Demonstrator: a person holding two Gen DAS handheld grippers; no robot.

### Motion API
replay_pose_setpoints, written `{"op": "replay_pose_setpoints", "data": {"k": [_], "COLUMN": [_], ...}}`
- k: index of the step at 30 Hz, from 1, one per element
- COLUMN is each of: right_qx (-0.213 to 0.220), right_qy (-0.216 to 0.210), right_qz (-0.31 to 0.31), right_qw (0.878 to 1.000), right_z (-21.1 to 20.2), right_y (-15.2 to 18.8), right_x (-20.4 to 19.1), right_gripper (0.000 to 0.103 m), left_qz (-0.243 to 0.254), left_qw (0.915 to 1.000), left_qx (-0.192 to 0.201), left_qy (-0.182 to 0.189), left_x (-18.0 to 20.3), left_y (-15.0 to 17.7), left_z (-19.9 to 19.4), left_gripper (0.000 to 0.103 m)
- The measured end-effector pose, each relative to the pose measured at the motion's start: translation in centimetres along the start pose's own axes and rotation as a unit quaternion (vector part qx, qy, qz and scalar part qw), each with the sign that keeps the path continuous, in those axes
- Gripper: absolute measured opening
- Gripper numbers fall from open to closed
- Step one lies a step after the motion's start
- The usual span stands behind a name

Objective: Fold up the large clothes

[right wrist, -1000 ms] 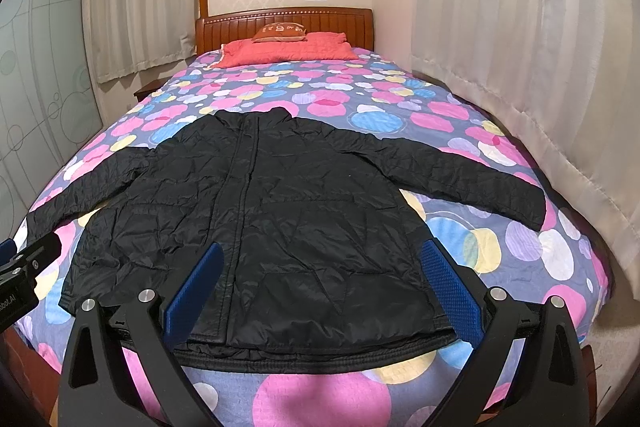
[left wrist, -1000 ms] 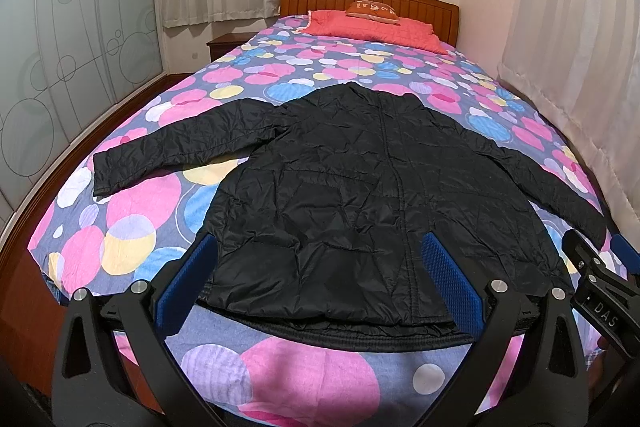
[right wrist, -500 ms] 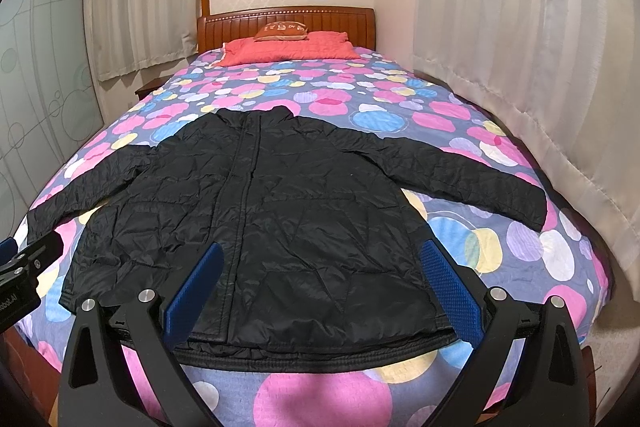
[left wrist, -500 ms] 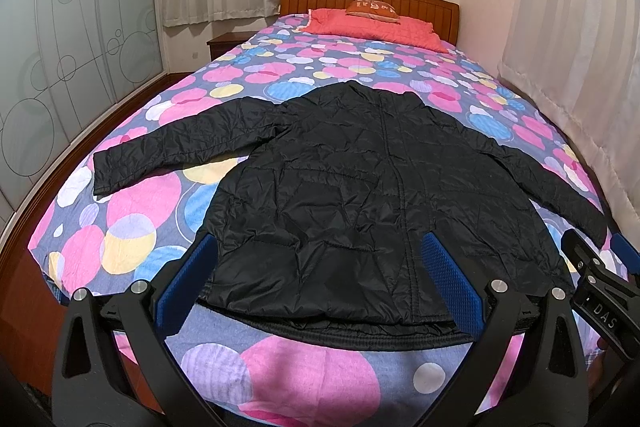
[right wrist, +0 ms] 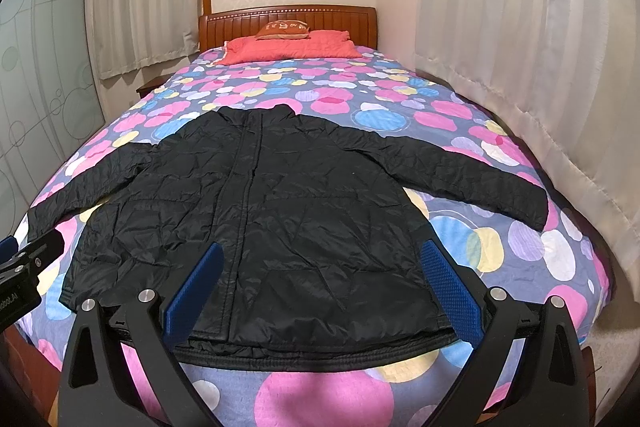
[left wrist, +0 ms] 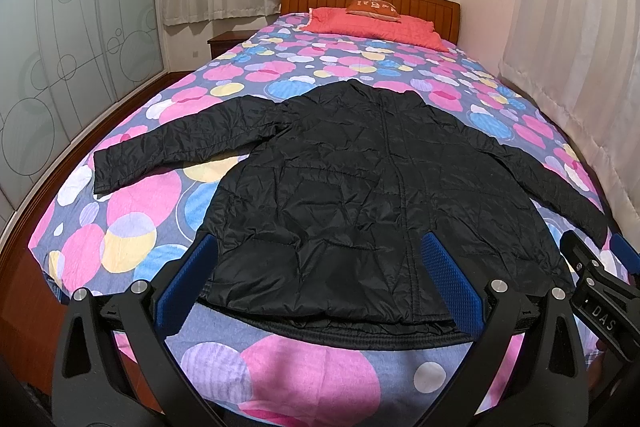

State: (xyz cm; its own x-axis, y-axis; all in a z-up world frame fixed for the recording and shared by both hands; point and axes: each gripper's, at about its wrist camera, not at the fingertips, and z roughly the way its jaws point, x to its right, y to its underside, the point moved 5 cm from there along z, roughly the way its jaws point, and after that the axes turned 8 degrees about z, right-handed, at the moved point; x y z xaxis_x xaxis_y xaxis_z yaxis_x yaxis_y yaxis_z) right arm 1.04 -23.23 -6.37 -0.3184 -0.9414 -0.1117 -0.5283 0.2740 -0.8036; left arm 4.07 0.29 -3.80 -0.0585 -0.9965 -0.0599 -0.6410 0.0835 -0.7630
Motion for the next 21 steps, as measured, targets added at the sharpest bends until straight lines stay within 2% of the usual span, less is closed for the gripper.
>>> {"op": "replay_pose_setpoints", "data": {"k": [14,17,21], "right_qx": [-0.006,-0.012,-0.024], "right_qy": [0.001,0.003,0.007], "right_qz": [0.0,0.001,0.002], "right_qw": [1.0,1.0,1.0], "right_z": [0.5,1.7,2.9], "right_y": [0.2,0.9,0.4], "right_x": [-0.3,-0.4,0.2], "right_gripper": [0.098,0.098,0.098], "left_qz": [-0.001,-0.005,-0.012], "left_qw": [1.0,0.9999,0.9996], "left_qx": [-0.005,-0.013,-0.026], "left_qy": [-0.001,-0.003,-0.005], "left_x": [-0.3,-1.1,-1.6], "left_y": [0.5,2.2,1.6], "left_z": [0.4,2.1,3.6], "left_gripper": [0.101,0.101,0.101]}}
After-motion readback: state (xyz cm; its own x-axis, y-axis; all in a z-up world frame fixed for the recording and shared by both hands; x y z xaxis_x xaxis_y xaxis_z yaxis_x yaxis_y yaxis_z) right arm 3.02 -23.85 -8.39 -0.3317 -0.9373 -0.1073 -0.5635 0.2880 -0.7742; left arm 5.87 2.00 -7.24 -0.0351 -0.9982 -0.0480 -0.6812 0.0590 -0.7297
